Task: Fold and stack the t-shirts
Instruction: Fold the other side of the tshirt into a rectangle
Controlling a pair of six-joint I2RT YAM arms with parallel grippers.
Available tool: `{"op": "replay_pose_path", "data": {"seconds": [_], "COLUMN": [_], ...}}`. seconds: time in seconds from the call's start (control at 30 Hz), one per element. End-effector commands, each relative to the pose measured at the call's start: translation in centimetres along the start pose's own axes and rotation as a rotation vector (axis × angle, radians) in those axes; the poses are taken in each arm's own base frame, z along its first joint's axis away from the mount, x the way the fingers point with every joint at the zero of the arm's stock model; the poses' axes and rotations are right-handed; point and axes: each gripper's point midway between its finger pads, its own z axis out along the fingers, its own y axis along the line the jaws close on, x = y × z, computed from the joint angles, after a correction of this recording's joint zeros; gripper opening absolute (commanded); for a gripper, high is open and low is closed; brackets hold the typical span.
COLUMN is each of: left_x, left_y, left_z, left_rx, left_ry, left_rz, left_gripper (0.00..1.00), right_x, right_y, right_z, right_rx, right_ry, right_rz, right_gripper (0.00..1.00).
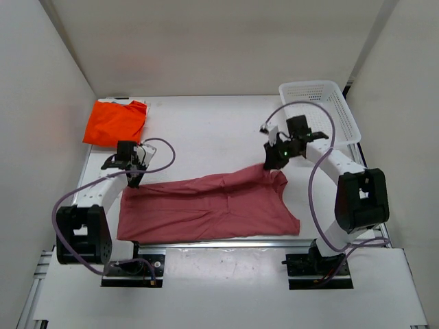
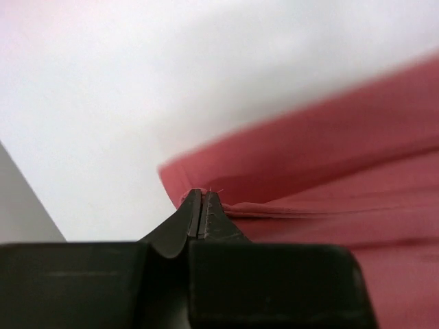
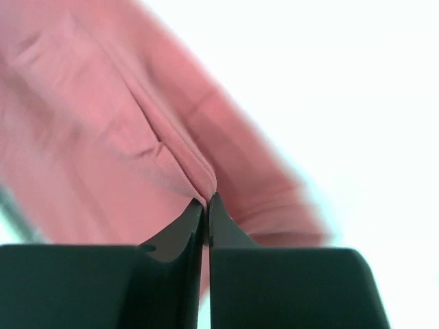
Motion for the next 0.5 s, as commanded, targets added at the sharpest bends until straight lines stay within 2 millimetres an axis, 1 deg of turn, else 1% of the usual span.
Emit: {"op": "replay_pose_path", "data": {"seconds": [0.0, 0.03, 0.07, 0.1, 0.13, 0.17, 0.2, 0.23, 0.27, 0.3, 0.37, 0.4, 0.47], "left_x": [-6.4, -7.8, -9.4, -10.0, -11.2, -12.2, -12.5, -13.0, -13.2, -13.2, -12.0, -11.6, -10.5], "left_y": [3.8, 5.0, 6.1, 6.4, 7.3, 7.9, 8.1, 8.4, 8.2, 8.5, 7.6, 7.6, 6.3], "left_z": [0.1, -0.1, 0.3, 0.9, 1.2, 0.9, 1.2, 1.1, 1.2, 0.9, 1.4, 1.1, 0.9], "left_rx": [-0.089, -0.124, -0.152, -0.156, -0.178, -0.194, -0.2, -0.203, -0.196, -0.209, -0.191, -0.197, -0.158], "left_ry": [-0.148, -0.17, -0.185, -0.185, -0.198, -0.218, -0.22, -0.231, -0.24, -0.244, -0.229, -0.229, -0.238], "left_rz": [-0.053, -0.074, -0.1, -0.106, -0.124, -0.148, -0.151, -0.157, -0.157, -0.152, -0.126, -0.105, -0.054], "left_gripper": [0.0, 0.0, 0.0, 0.0, 0.0, 0.0, 0.0, 0.0, 0.0, 0.0, 0.0, 0.0, 0.0], "right_x": [-7.7, -8.8, -10.2, -11.8, -12.4, -13.2, -13.9, -13.9, -13.3, -13.0, -11.6, -10.4, -9.4], "right_y": [-3.7, -4.5, -5.6, -6.0, -6.5, -7.2, -7.4, -7.5, -7.5, -6.8, -5.3, -4.5, -2.4], "right_z": [-2.6, -2.6, -2.8, -3.1, -3.2, -3.8, -4.2, -4.6, -4.4, -4.7, -4.1, -4.2, -3.8], "right_rx": [0.116, 0.16, 0.198, 0.216, 0.241, 0.267, 0.275, 0.283, 0.278, 0.271, 0.243, 0.22, 0.165], "right_ry": [-0.159, -0.163, -0.174, -0.195, -0.198, -0.211, -0.224, -0.225, -0.206, -0.204, -0.172, -0.153, -0.139], "right_rz": [-0.083, -0.108, -0.132, -0.161, -0.158, -0.162, -0.174, -0.181, -0.188, -0.21, -0.238, -0.237, -0.262], "right_gripper": [0.0, 0.0, 0.0, 0.0, 0.0, 0.0, 0.0, 0.0, 0.0, 0.0, 0.0, 0.0, 0.0]}}
